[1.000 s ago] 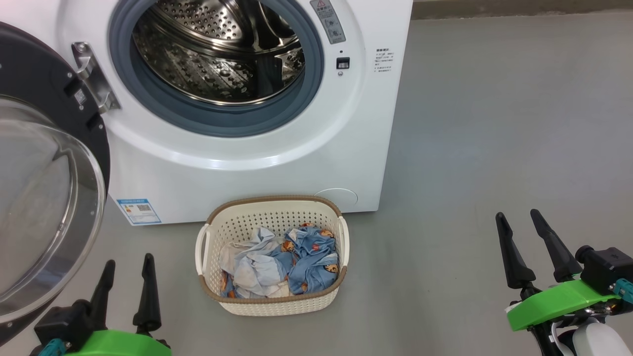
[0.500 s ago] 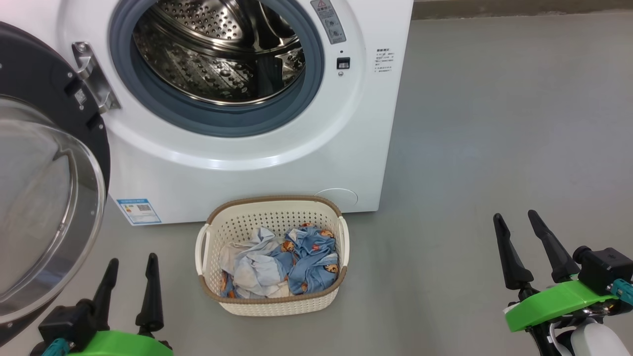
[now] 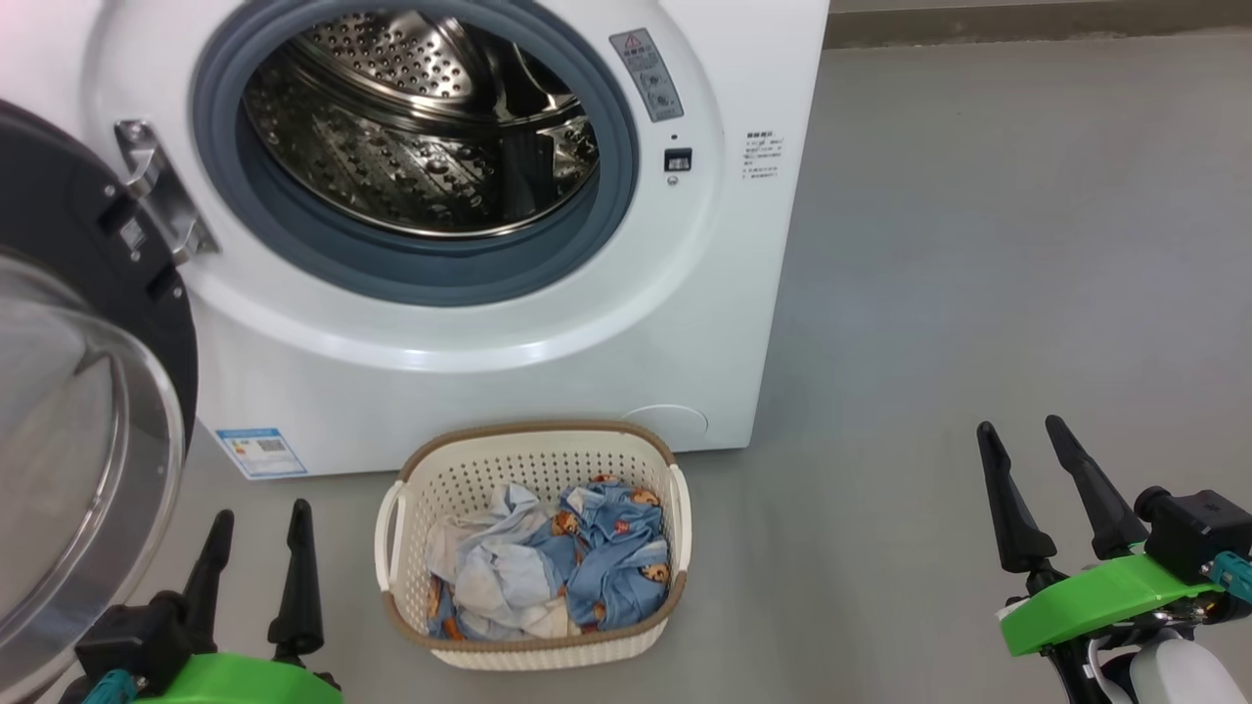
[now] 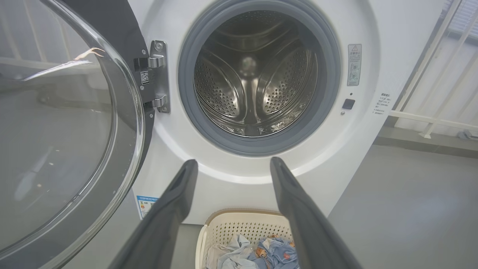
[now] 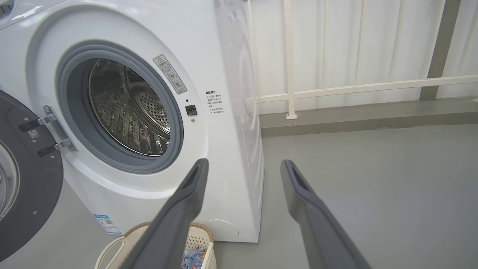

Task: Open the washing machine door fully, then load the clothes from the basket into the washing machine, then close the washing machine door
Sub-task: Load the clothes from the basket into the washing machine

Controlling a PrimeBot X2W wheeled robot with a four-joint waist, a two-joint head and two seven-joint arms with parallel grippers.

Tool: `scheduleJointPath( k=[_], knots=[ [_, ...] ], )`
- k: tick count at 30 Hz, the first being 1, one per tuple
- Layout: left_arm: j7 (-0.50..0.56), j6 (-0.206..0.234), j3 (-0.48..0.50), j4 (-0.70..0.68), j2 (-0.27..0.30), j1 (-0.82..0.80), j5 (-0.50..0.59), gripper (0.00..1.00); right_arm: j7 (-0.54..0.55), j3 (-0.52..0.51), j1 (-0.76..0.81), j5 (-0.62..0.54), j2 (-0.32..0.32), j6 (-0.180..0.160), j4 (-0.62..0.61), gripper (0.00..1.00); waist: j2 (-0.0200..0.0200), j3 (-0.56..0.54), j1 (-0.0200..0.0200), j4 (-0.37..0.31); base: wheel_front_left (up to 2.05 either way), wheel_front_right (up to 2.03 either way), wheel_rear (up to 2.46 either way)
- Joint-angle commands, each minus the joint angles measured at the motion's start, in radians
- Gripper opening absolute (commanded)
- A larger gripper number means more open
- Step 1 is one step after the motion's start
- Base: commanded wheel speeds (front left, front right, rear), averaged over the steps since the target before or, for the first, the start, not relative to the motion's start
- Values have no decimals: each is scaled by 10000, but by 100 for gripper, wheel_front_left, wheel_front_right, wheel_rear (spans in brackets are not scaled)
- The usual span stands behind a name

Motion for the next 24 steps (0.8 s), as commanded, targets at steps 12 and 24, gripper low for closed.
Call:
scheduleJointPath(
  k=[12,24],
  knots=[
    [-64,-36,400,-228,62,-301,137,100,-120,151,-153,8,-75,16,-243,100,0,90,0,30,127,-127,0],
    [-65,-133,471,-372,-23,-279,146,100,-120,156,-169,10,-64,16,-206,100,0,74,0,68,72,-72,0]
  ],
)
